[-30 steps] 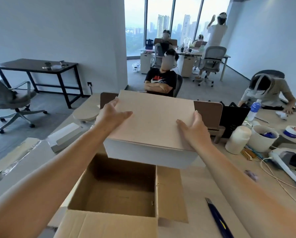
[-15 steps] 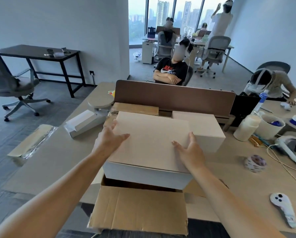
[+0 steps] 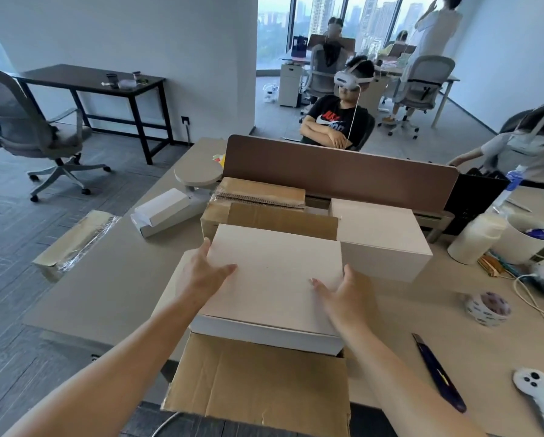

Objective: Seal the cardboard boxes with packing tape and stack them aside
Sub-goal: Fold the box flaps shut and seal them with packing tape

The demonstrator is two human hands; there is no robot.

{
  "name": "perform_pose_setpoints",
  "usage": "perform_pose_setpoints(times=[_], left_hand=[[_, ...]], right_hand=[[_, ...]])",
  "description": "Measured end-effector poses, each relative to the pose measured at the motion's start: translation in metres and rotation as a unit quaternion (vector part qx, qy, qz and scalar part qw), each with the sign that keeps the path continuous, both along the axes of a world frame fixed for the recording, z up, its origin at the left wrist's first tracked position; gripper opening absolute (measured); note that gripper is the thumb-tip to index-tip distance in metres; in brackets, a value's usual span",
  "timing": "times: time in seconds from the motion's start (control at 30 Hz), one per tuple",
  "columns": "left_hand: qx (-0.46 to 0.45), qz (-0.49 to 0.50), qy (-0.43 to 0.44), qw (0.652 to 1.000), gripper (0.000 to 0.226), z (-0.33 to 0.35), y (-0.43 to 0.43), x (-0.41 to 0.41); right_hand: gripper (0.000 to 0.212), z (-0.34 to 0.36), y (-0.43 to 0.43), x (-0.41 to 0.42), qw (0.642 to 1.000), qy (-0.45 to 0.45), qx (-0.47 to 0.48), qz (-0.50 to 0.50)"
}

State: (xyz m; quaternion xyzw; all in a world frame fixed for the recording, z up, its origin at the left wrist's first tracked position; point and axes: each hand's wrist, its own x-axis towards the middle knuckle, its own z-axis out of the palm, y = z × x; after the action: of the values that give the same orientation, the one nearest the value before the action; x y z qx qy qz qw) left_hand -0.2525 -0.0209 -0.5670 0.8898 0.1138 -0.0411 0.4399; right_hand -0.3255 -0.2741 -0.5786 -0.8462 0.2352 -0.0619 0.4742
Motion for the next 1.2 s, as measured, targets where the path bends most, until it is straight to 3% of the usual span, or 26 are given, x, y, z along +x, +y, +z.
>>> perform_pose_setpoints(times=[0.2,0.3,0.43,0.5,0.6,0.73,0.87,1.0,1.1,1.2], left_hand=[[0.004,0.013,0.023,1.0,0.074,-0.035,-0.003,0.006],[0.047,-0.001,0.032,0.998,0.062,-0.047,-0.001,0.013],[0.12,0.005,0.011,0.993,0.04,-0.05,-0.001,0.019],[0.19,-0.001,-0.029,0.981,0.039,-0.055,-0.004,0.018],[0.239,-0.019,-0.049,0.97,0.041,-0.067,0.0,0.018],[0.244,-0.015,0.102,0.964,0.079,-0.088,0.021,0.021],[0.161,0.007,0.171,0.972,0.106,-0.095,0.033,0.024],[0.16,0.039,0.154,0.974,0.127,-0.089,0.045,0.023],[0.221,0.05,0.14,0.964,0.14,-0.079,0.062,0.023],[0.294,0.036,0.129,0.946,0.126,-0.059,0.074,0.027]], right_hand=[[0.058,-0.035,-0.011,0.011,0.996,0.053,0.064,-0.025],[0.038,-0.046,-0.018,0.01,0.997,0.07,0.025,-0.016],[0.005,-0.047,-0.024,0.011,0.996,0.016,-0.087,-0.022],[0.017,-0.046,-0.03,0.015,0.993,0.014,-0.115,-0.034],[0.058,-0.051,-0.046,0.017,0.986,0.113,-0.119,-0.034],[0.097,-0.072,-0.069,0.011,0.973,0.221,-0.045,-0.046],[0.12,-0.074,-0.078,0.008,0.973,0.22,0.028,-0.071],[0.135,-0.062,-0.079,0.014,0.957,0.269,-0.04,-0.105],[0.144,-0.044,-0.081,0.02,0.939,0.301,-0.131,-0.099],[0.141,-0.027,-0.088,0.027,0.934,0.287,-0.201,-0.07]])
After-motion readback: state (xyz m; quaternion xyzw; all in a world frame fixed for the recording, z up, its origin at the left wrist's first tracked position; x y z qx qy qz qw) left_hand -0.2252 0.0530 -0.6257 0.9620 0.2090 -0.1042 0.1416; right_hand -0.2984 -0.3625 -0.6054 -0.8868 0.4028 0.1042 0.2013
